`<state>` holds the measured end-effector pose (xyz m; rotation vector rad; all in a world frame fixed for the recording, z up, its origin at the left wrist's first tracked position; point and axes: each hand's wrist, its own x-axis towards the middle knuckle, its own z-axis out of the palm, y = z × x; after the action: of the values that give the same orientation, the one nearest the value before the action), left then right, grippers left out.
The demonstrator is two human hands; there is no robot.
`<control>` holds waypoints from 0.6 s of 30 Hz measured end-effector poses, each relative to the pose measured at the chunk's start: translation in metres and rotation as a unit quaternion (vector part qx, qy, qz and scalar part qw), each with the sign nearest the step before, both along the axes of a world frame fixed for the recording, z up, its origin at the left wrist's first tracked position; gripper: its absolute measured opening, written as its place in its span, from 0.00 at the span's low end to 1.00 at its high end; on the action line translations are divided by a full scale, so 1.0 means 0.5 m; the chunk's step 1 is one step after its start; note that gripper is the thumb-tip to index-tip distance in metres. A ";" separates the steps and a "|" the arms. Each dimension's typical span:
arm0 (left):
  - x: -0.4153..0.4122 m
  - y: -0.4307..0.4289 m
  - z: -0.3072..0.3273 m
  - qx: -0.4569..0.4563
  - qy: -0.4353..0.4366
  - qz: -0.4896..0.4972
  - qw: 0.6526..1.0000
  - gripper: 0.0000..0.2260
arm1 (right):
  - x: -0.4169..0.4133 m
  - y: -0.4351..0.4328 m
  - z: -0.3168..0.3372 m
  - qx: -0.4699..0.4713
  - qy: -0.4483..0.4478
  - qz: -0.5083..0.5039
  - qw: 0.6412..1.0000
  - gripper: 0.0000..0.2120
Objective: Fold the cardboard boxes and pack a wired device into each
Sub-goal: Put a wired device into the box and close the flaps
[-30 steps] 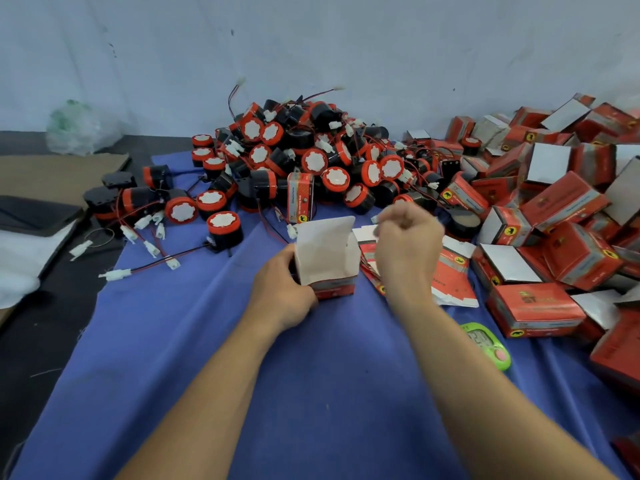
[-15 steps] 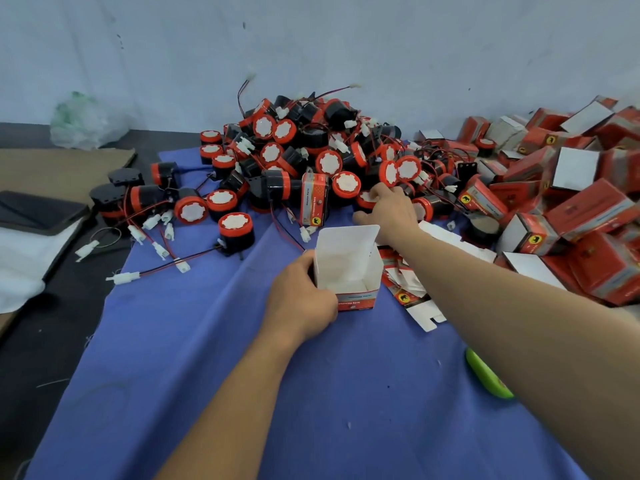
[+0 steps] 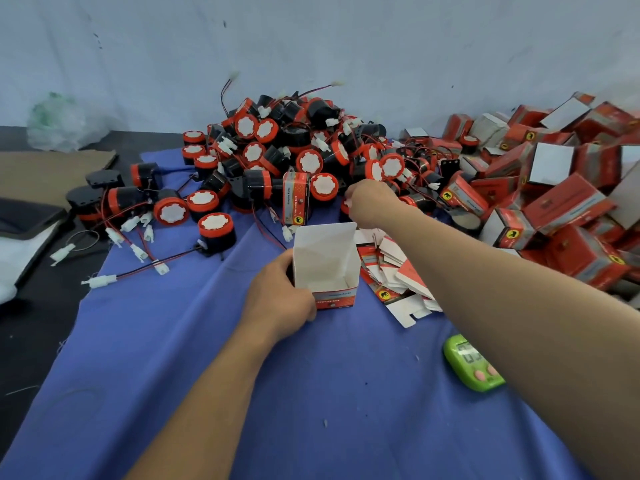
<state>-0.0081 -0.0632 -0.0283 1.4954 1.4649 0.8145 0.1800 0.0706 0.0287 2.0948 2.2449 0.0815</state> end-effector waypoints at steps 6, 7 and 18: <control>0.000 0.000 -0.001 0.003 0.002 0.001 1.000 0.34 | 0.017 -0.014 0.010 -0.049 0.043 0.018 0.998 0.15; 0.000 0.000 -0.001 0.002 0.000 0.001 1.000 0.34 | 0.024 -0.015 0.003 -0.040 0.067 0.011 0.997 0.16; -0.001 0.000 -0.001 0.001 0.006 -0.003 1.000 0.30 | 0.027 -0.062 0.057 0.050 0.338 -0.014 0.940 0.19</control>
<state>-0.0086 -0.0631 -0.0286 1.5082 1.4686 0.8059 0.1933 0.0396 0.0573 2.4883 2.5831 -0.6383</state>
